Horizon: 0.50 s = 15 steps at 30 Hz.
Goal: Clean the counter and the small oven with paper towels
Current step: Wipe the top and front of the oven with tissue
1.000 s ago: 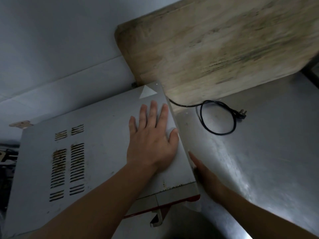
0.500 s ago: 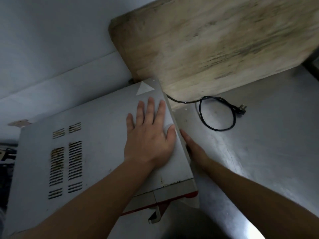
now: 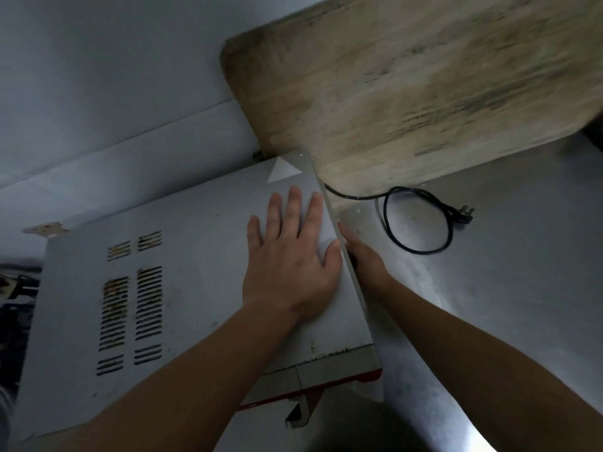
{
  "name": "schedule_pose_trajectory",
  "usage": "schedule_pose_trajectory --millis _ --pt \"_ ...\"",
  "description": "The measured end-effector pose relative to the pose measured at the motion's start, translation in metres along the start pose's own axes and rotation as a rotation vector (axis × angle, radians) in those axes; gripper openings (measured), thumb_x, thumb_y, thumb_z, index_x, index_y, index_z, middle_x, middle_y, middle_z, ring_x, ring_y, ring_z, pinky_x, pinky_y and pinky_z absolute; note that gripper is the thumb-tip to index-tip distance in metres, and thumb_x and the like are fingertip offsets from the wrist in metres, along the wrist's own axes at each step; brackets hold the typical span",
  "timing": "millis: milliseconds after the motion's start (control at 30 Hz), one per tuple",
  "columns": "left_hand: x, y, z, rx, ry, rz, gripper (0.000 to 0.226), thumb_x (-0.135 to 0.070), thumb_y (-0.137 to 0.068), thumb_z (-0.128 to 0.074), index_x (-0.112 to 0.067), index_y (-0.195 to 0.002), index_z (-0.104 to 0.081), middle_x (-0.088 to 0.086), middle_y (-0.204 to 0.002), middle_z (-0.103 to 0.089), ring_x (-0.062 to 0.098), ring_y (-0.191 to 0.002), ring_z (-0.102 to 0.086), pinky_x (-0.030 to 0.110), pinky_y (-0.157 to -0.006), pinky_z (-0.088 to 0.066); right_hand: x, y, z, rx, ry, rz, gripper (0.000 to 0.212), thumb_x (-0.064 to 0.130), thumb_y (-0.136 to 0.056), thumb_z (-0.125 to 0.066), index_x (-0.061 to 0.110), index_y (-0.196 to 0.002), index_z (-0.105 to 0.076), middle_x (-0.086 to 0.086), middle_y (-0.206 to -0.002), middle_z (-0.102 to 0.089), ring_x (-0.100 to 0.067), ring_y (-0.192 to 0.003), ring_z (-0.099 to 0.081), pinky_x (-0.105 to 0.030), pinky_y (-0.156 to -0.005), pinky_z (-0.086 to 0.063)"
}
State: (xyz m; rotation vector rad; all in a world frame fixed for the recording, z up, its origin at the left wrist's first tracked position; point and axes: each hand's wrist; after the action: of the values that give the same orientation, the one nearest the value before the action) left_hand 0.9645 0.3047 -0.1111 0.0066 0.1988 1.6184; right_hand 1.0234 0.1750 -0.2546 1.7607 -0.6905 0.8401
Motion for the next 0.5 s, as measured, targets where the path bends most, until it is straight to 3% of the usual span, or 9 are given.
schedule_pose_trajectory --millis 33,100,167,200,300,333,433,500 --pt "0.0 0.0 0.0 0.0 0.001 0.0 0.073 -0.06 -0.094 -0.01 -0.032 -0.159 0.009 -0.003 -0.167 0.016 0.019 -0.152 0.02 0.053 -0.122 0.007 -0.006 0.013 0.003 -0.002 0.015 0.004 0.031 0.033 -0.101 -0.052 0.024 -0.128 -0.063 0.005 -0.111 -0.071 -0.006 -0.103 -0.066 -0.008 -0.074 -0.05" --pt "0.0 0.0 0.0 0.003 0.002 0.0 0.073 -0.06 -0.094 -0.008 -0.032 -0.159 0.009 -0.003 -0.167 0.016 0.019 -0.152 0.021 0.053 -0.122 0.007 -0.031 0.034 0.016 0.046 0.16 0.061 0.038 0.025 -0.106 -0.042 0.033 -0.143 -0.045 0.016 -0.128 -0.055 0.001 -0.118 -0.055 0.004 -0.078 -0.038" --pt "0.0 0.0 0.0 0.008 0.0 0.002 0.073 -0.059 -0.094 -0.008 -0.032 -0.159 0.01 -0.002 -0.167 0.017 0.02 -0.152 0.021 0.053 -0.122 0.007 -0.059 0.056 0.031 0.057 0.236 0.097 0.044 0.027 -0.106 -0.038 0.038 -0.149 -0.035 0.021 -0.138 -0.044 0.011 -0.122 -0.047 0.006 -0.085 -0.033" --pt "0.0 0.0 0.0 0.012 -0.003 0.003 0.073 -0.059 -0.093 -0.007 -0.032 -0.159 0.01 -0.003 -0.167 0.017 0.02 -0.152 0.021 0.053 -0.122 0.007 -0.072 0.067 0.037 0.057 0.202 0.093 0.044 0.036 -0.105 -0.041 0.04 -0.148 -0.037 0.021 -0.142 -0.043 0.013 -0.122 -0.046 0.001 -0.091 -0.035" --pt "0.0 -0.001 0.0 0.017 -0.002 0.001 0.074 -0.06 -0.092 -0.005 -0.032 -0.159 0.011 -0.003 -0.167 0.018 0.019 -0.152 0.021 0.054 -0.122 0.006 -0.104 0.093 0.046 0.077 0.099 -0.001 0.042 0.05 -0.098 -0.047 0.049 -0.141 -0.046 0.016 -0.152 -0.04 -0.005 -0.138 -0.04 -0.032 -0.113 -0.035" --pt "0.0 -0.001 0.001 0.015 0.0 0.001 0.074 -0.06 -0.092 -0.005 -0.032 -0.158 0.011 -0.003 -0.167 0.018 0.019 -0.152 0.021 0.054 -0.122 0.006 -0.109 0.099 0.045 0.092 0.125 -0.003 0.041 0.044 -0.1 -0.045 0.05 -0.14 -0.045 0.018 -0.152 -0.039 -0.007 -0.14 -0.037 -0.031 -0.114 -0.033" --pt "0.0 0.0 0.001 0.019 -0.003 0.0 0.074 -0.06 -0.092 -0.005 -0.031 -0.159 0.011 -0.003 -0.167 0.018 0.02 -0.152 0.021 0.054 -0.122 0.006 -0.099 0.099 0.041 0.07 0.218 0.056 0.057 0.011 -0.102 -0.039 0.049 -0.144 -0.04 0.021 -0.155 -0.033 -0.002 -0.141 -0.031 0.0 -0.1 -0.029" --pt "0.0 0.0 0.0 0.02 -0.005 0.001 0.074 -0.06 -0.092 -0.005 -0.031 -0.159 0.011 -0.003 -0.167 0.018 0.02 -0.152 0.021 0.054 -0.122 0.007 -0.08 0.088 0.034 0.063 0.236 0.09 0.066 0.0 -0.097 -0.04 0.043 -0.147 -0.038 0.016 -0.156 -0.03 -0.005 -0.141 -0.03 0.004 -0.093 -0.028"
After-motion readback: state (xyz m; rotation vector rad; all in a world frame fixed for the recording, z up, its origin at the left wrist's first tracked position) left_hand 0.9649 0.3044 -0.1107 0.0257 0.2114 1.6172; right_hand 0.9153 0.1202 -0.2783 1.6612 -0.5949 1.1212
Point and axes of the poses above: each hand's wrist, its own y-axis away from the middle knuckle, its own z-axis out of the back of the hand, x = y × z
